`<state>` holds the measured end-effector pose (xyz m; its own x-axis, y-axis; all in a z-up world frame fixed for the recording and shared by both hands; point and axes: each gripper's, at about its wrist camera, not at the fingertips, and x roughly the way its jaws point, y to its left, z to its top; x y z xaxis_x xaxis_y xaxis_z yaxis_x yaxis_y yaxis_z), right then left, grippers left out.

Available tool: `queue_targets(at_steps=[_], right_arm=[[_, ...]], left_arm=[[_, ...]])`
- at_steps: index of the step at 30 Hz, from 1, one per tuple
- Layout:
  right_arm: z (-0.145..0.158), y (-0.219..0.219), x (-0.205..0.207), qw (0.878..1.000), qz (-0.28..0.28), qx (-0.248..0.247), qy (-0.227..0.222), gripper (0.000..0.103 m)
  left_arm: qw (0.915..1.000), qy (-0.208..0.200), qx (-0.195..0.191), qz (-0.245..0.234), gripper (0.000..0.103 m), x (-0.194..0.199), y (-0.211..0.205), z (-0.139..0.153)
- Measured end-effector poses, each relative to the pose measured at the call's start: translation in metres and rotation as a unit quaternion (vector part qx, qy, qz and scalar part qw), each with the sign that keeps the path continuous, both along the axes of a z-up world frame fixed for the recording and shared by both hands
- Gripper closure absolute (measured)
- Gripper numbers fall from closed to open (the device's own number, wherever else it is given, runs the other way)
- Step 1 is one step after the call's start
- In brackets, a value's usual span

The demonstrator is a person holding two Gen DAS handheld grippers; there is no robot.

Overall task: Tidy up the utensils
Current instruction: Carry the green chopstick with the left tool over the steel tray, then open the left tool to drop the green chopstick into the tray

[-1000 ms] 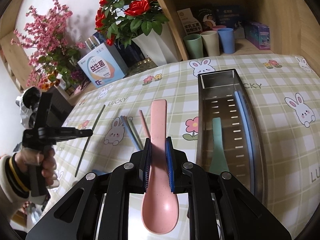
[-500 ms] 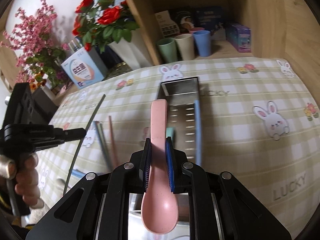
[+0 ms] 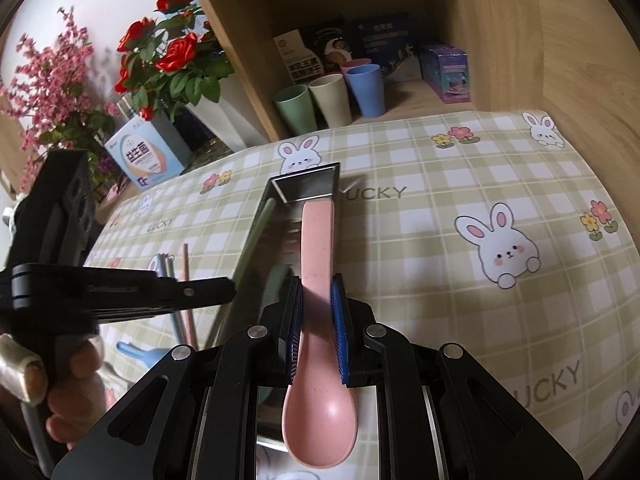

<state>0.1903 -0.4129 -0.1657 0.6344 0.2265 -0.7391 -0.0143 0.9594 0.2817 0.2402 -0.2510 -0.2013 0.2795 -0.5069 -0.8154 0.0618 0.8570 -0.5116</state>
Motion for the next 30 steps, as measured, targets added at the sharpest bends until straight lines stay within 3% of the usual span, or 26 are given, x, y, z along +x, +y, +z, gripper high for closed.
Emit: queue_targets(at_steps=[15,30], right_arm=[[0.000,-0.022,0.000,1.000,-0.020,0.019,-0.010,0.089],[0.003,-0.019,-0.005,0.999,-0.023,0.020,-0.011,0.089]], left_arm=[[0.9988,0.020,0.044,0.008,0.097,0.027,-0.028,-0.027],[0.9988,0.025,0.026,-0.032,0.096,0.027,-0.037,-0.028]])
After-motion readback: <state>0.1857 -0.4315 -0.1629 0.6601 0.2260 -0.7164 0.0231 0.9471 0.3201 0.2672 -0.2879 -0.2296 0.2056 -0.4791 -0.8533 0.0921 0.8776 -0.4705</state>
